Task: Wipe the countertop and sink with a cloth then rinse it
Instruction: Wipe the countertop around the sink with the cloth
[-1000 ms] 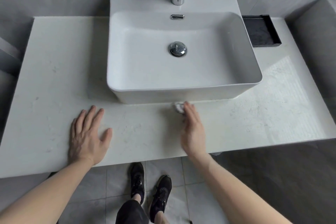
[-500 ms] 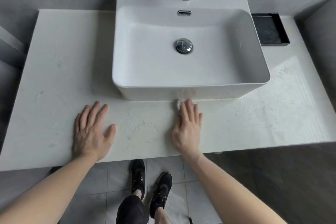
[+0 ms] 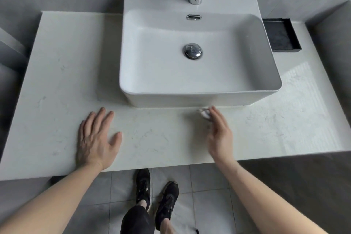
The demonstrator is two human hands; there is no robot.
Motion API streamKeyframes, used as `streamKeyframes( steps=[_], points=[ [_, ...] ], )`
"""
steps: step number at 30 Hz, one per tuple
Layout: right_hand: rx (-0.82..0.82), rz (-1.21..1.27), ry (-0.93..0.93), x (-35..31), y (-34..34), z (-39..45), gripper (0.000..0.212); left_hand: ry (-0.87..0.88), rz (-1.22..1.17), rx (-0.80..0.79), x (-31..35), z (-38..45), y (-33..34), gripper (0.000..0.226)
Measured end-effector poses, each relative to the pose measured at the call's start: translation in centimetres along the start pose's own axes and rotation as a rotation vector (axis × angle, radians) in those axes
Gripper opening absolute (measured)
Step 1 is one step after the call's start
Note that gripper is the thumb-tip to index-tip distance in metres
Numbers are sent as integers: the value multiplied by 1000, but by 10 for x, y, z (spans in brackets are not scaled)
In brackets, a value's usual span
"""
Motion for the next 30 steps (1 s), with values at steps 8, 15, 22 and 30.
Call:
streamKeyframes(
  steps=[8, 15, 22, 30],
  points=[
    [25, -412, 47, 53, -19, 19, 59, 2, 11, -10, -1, 1, 2, 74],
    [-358, -220, -188, -64, 93, -89, 81, 15, 5, 1, -1, 1, 2, 73],
    [-507, -38, -211, -102, 128, -139, 74, 39, -27, 39, -2, 2, 2, 69],
    [-31, -75, 12, -26, 36, -38, 69, 32, -14, 21, -4, 0, 3, 67]
  ],
)
Point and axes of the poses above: each hand's wrist, its own z-axis towards the middle knuckle, its own y-axis out of the palm, x = y × z, the point moved 5 cm from there along z, towards the middle knuckle, and after that the axes turned 12 degrees about x, right-handed, at the moved point
